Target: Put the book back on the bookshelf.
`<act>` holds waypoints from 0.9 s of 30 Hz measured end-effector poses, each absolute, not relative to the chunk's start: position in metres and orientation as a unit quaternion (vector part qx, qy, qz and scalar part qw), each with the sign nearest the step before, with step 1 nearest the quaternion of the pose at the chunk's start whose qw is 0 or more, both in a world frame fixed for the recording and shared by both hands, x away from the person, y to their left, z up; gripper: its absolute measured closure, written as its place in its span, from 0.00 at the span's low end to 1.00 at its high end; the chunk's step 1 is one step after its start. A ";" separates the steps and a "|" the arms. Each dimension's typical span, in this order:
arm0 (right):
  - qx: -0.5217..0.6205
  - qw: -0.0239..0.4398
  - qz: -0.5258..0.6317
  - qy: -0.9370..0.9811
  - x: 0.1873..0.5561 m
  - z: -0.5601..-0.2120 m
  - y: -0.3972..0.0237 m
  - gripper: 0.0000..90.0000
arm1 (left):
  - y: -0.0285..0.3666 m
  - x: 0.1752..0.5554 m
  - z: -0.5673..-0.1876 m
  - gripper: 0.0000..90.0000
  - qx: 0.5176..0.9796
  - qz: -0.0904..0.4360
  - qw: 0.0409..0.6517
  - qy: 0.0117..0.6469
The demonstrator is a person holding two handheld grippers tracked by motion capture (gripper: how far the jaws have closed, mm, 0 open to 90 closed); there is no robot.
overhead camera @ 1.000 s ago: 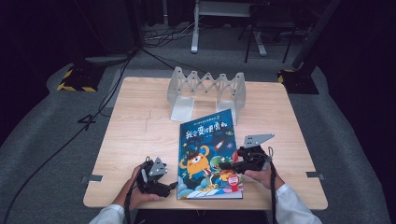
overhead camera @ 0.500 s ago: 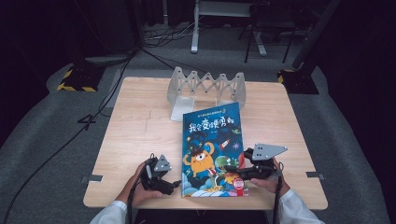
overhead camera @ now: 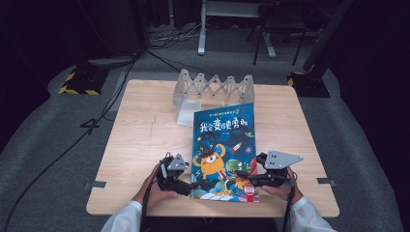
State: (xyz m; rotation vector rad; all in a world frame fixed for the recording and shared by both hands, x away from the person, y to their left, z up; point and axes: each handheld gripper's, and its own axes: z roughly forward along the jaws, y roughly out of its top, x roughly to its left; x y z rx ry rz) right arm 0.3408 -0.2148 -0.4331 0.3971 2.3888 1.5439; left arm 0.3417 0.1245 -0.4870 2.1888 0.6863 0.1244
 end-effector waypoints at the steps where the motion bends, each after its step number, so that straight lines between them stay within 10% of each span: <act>1: 0.136 0.137 0.533 0.824 0.340 -0.433 -0.215 0.52 | 0.123 0.344 -0.488 0.19 0.869 0.041 0.412 0.270; 15: 0.120 0.146 0.534 0.824 0.338 -0.430 -0.213 0.52 | 0.117 0.363 -0.499 0.05 0.852 -0.043 0.458 0.253; 27: 0.102 0.145 0.536 0.825 0.337 -0.430 -0.216 0.53 | 0.127 0.363 -0.497 0.28 0.829 -0.067 0.488 0.265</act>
